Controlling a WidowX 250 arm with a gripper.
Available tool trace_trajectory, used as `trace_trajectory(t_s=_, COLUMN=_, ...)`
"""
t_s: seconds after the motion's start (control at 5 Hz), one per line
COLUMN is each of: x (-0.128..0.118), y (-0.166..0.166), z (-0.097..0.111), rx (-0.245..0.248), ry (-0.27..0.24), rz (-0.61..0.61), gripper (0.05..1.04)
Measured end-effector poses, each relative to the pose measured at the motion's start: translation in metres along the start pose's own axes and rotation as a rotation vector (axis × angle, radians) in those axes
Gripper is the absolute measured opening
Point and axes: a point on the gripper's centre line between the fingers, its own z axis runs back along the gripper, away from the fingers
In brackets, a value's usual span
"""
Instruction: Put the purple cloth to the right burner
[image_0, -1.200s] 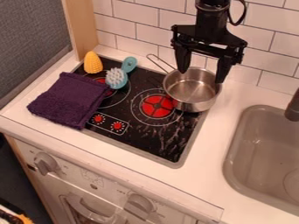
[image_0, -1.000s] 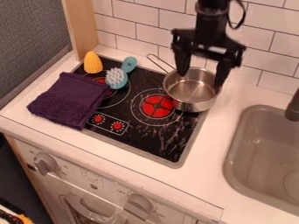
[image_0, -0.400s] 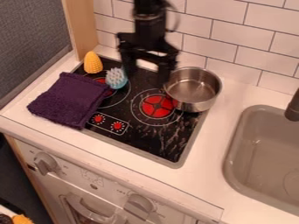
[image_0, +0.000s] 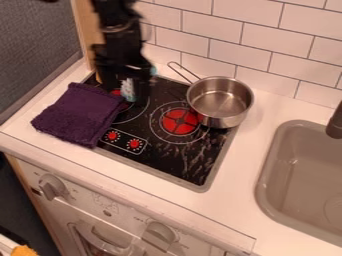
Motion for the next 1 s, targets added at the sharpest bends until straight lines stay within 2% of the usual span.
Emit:
trace_trajectory(t_s=0.4, x=-0.026, y=0.032, z=-0.007, rx=0.015, ry=0.014, rz=0.032, gripper=1.001)
trace_trajectory(t_s=0.8, x=-0.034, y=0.037, z=-0.026, rx=0.071, ry=0.098, rz=0.011, gripper=1.001)
trace_trajectory(t_s=1.0, x=-0.029, y=0.035, z=-0.034, rx=0.095, ry=0.13, rz=0.011, gripper=1.001)
